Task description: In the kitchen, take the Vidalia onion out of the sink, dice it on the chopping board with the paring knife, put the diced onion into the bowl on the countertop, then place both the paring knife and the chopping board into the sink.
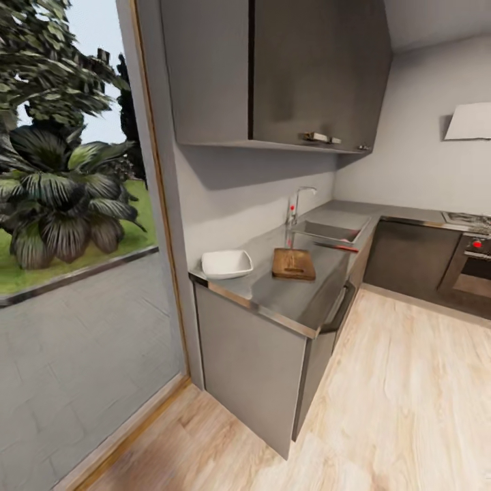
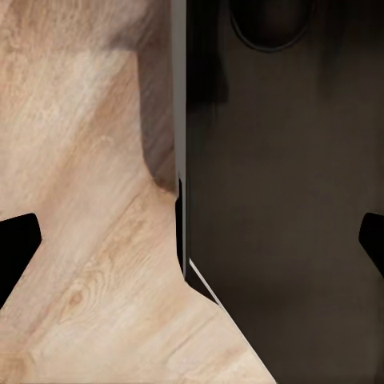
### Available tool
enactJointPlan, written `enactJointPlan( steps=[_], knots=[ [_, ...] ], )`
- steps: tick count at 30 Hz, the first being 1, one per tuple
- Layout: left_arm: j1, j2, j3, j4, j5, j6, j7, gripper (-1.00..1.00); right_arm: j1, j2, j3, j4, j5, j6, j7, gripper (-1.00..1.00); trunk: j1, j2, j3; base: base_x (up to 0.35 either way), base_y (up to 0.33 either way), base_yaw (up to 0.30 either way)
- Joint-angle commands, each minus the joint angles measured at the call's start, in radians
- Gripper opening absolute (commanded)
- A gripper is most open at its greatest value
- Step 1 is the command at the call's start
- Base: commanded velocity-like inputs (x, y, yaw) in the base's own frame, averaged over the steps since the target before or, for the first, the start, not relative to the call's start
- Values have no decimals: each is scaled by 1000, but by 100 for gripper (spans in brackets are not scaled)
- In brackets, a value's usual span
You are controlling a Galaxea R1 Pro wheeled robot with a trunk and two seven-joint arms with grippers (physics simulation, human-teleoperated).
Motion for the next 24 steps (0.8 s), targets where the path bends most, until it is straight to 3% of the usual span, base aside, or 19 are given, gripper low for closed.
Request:
enactJointPlan(
  steps=[1, 24],
  knots=[
    [1, 0, 0, -2, 0, -1, 0, 100, 0, 0, -8, -1, 0, -2, 5, 100, 0, 0, -1, 198, 1, -271],
    [1, 0, 0, -2, 0, -2, 0, 100, 0, 0, -8, -1, 0, -1, 5, 100, 0, 0, -12, 201, 123, -278]
  ],
)
